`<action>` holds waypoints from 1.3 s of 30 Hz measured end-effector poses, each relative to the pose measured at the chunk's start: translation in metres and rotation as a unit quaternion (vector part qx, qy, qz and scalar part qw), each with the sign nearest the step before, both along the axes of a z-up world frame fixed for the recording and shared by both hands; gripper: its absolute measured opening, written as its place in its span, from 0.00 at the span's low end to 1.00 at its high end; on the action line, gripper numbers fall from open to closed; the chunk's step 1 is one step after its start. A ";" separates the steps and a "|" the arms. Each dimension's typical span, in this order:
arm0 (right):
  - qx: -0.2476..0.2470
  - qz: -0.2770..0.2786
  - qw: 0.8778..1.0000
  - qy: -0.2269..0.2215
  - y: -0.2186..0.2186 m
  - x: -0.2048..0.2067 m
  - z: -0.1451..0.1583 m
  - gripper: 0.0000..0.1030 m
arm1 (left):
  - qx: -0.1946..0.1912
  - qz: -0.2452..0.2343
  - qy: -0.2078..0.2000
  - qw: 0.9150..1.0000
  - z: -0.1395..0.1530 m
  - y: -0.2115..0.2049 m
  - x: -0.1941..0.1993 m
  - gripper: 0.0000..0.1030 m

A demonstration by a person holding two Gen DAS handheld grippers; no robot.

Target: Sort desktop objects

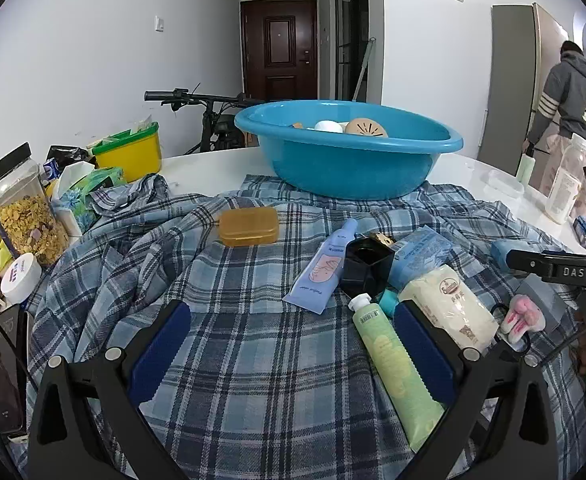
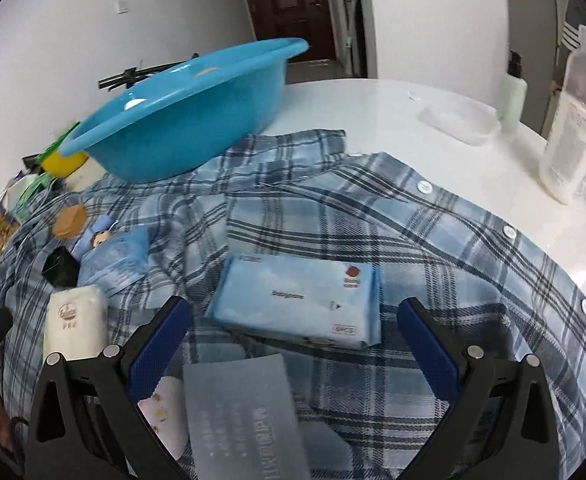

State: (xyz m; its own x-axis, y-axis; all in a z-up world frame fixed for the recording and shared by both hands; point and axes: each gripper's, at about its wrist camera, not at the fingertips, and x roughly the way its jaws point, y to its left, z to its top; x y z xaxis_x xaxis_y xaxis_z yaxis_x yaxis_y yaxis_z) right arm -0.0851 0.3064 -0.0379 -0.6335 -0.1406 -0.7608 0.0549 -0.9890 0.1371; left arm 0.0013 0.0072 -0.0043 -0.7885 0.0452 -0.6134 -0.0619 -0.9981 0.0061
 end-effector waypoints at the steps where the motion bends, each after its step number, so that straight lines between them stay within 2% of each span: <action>1: 0.014 -0.011 1.000 -0.003 -0.001 -0.001 0.000 1.00 | 0.002 0.000 -0.001 1.000 0.000 -0.001 0.000 1.00; 3: 0.030 -0.025 0.999 -0.010 -0.004 -0.003 -0.001 1.00 | 0.008 -0.005 -0.004 1.000 -0.001 -0.001 0.000 1.00; 7: -0.006 -0.026 0.999 -0.032 -0.003 -0.006 0.000 1.00 | 0.013 -0.017 -0.012 1.000 -0.002 0.003 -0.002 1.00; 11: 0.015 -0.010 0.999 -0.050 -0.016 -0.016 -0.007 1.00 | 0.007 -0.026 -0.025 0.999 -0.009 0.009 -0.003 1.00; 14: 0.073 -0.010 0.996 -0.040 -0.027 -0.015 -0.013 1.00 | 0.003 -0.031 -0.017 0.999 -0.008 0.012 0.000 1.00; 19: 0.061 -0.017 0.997 -0.036 -0.021 -0.013 -0.011 1.00 | 0.008 -0.024 -0.018 1.000 -0.007 0.008 0.000 1.00; 20: 0.059 -0.016 0.998 -0.034 -0.021 -0.013 -0.011 0.97 | 0.009 -0.023 -0.020 0.999 -0.007 0.008 -0.001 1.00; 23: 0.051 -0.020 0.998 -0.017 -0.018 -0.009 -0.005 0.76 | 0.014 -0.020 -0.022 0.999 -0.008 0.005 -0.002 1.00; 27: 0.032 -0.006 0.999 -0.013 -0.018 -0.010 -0.005 0.73 | 0.014 -0.018 -0.021 1.000 -0.008 0.004 -0.002 1.00; 30: 0.038 -0.001 0.999 0.001 -0.021 -0.007 0.000 0.73 | 0.014 -0.018 -0.018 1.000 -0.007 0.004 -0.002 1.00; 33: 0.045 0.003 0.999 0.027 -0.024 0.000 0.006 0.73 | 0.026 -0.016 -0.017 0.999 -0.007 -0.001 -0.003 1.00; 39: 0.043 0.021 0.998 0.031 -0.029 0.000 0.007 0.73 | 0.049 -0.035 -0.021 0.998 0.005 -0.003 -0.016 1.00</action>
State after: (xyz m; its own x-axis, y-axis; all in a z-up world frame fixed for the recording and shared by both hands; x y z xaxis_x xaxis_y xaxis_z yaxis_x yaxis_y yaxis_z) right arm -0.0851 0.2778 -0.0309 -0.6746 -0.1031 -0.7309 0.1016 -0.9937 0.0464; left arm -0.0151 0.0045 0.0003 -0.7546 0.1603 -0.6363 -0.1292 -0.9870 -0.0954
